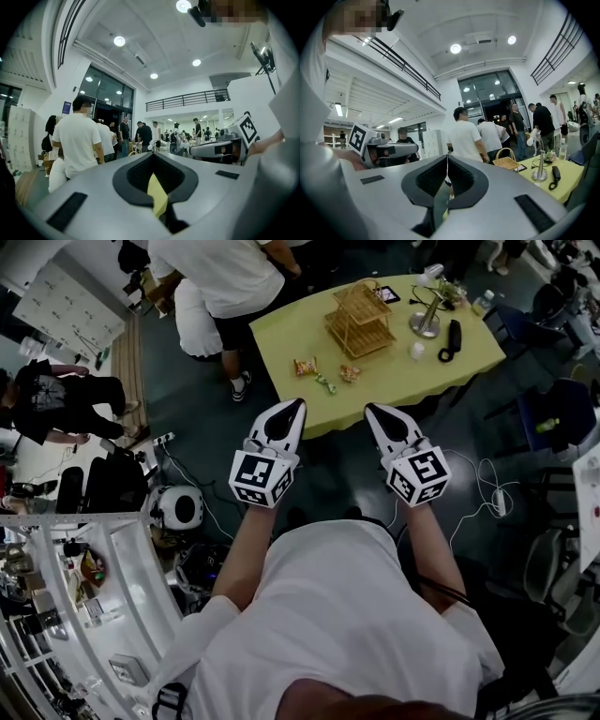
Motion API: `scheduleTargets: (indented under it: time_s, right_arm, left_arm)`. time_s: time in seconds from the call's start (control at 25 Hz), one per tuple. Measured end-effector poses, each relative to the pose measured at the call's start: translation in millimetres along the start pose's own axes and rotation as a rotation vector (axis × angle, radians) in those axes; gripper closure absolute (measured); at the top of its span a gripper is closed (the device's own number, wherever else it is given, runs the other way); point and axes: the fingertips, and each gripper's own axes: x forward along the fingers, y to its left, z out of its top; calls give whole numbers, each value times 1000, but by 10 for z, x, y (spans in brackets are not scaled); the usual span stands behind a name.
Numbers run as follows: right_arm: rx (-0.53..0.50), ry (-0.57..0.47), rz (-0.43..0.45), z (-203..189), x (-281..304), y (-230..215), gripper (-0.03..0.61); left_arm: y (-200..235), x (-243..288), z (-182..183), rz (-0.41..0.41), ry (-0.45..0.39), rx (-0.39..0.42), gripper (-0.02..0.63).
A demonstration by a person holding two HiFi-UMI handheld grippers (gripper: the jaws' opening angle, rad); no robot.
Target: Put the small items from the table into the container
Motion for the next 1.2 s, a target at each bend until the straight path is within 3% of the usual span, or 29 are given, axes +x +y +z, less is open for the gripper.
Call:
scheduleTargets:
  time_s: [0.44, 0.64, 0.92, 1.2]
  right_arm:
    - [-22, 22, 51, -107, -254, -313, 565]
    - [-20, 36, 87, -135, -199, -359, 564]
    - [-36, 56, 99, -144, 240, -396, 563]
    - [-36, 41, 71, -57, 1004, -612, 563]
  left_arm:
    - [-303, 261, -76, 28, -8, -7, 606]
    - [-243, 315, -113, 54, -12, -23, 606]
    - [185, 438, -202, 74, -13, -38, 606]
    - [911, 888, -248, 34, -6, 11, 606]
